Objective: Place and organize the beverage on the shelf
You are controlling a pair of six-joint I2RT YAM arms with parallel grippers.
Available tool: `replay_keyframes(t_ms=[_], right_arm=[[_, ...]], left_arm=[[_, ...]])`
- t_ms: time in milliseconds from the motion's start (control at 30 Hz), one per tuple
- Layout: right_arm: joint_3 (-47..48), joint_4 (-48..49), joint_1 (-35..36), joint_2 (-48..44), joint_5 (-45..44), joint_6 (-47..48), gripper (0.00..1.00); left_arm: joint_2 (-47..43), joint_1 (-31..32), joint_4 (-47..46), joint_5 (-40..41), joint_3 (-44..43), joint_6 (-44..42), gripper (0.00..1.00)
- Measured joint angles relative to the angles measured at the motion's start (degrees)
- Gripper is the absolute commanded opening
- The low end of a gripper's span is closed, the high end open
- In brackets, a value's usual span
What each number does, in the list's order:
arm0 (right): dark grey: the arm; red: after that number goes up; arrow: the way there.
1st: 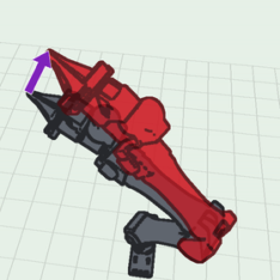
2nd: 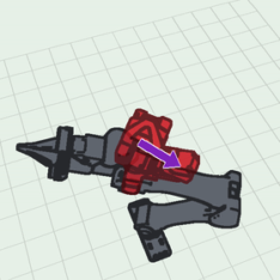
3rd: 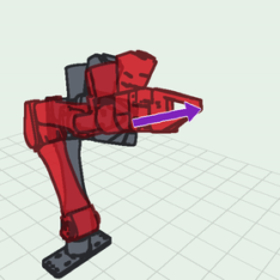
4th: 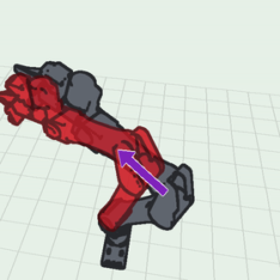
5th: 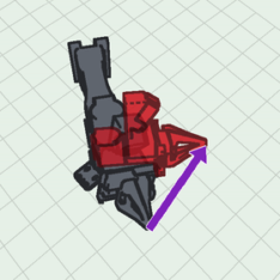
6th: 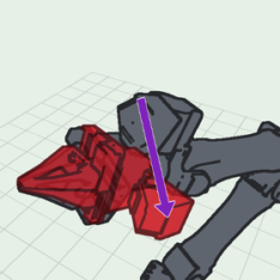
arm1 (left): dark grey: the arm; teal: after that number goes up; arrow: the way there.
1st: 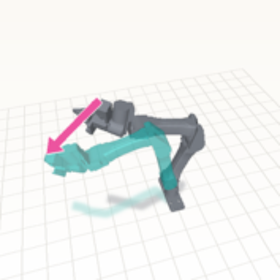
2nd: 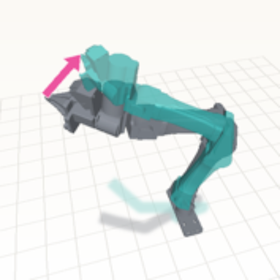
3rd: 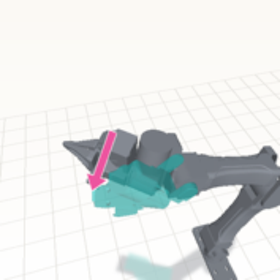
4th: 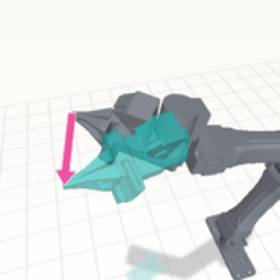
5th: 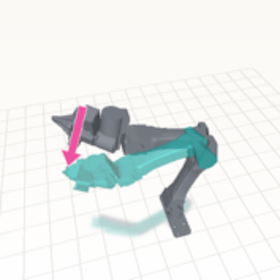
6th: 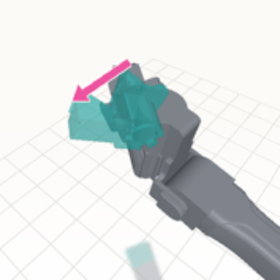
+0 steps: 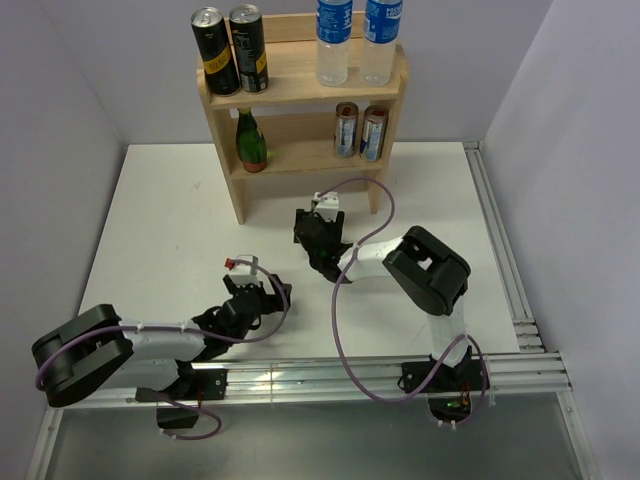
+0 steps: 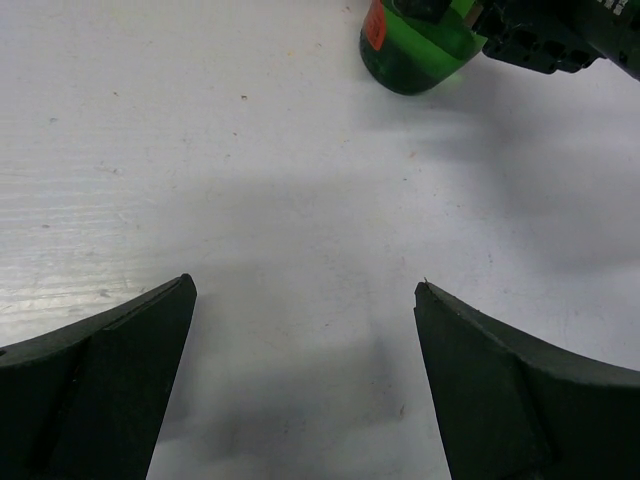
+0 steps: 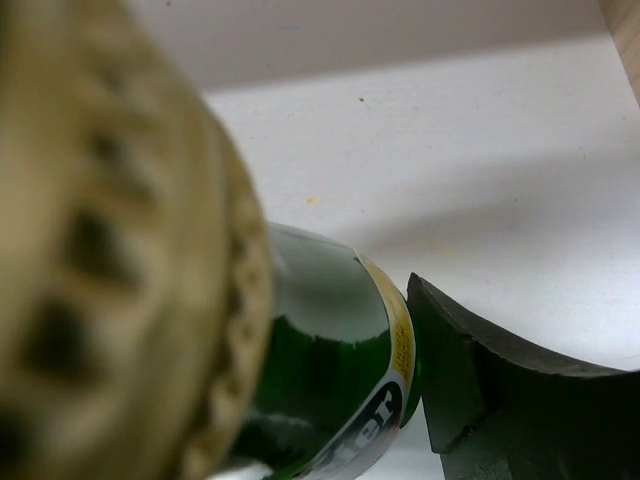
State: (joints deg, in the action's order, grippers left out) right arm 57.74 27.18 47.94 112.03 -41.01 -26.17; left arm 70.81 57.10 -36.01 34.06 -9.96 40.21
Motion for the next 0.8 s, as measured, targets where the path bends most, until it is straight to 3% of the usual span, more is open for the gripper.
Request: replay_keyframes(t_ms=[67,100,167,533,800], right_arm=[[0.7,-0.7,0.0,0.4,-0.2,-0.1,0.27],[1.2,-1.1,-0.1,0.6,-0.2,-0.1,0.11],[1.9,-1.7,-0.1,0.9,-0.2,-0.2,0.00],[0.9,-2.6,0.2,-0.3,0.2,0.2,0.00],[-1.7,-10.4,2.8,-6.8,-0.2,2.5,0.00]], left_arm=[[-1.9,0.0,1.1,0.4,0.6,0.1,0.98],[-2.9,0.0,1.7,0.5,0.8,0.2,0.98],[-4.5,0.0,2.5,0.8,1.1,0.5,0.98],[-7.9,0.8,6.1,1.8,1.3,1.3,0.98],[-9.3,1.8,8.5,2.7,1.3,1.5,0.98]])
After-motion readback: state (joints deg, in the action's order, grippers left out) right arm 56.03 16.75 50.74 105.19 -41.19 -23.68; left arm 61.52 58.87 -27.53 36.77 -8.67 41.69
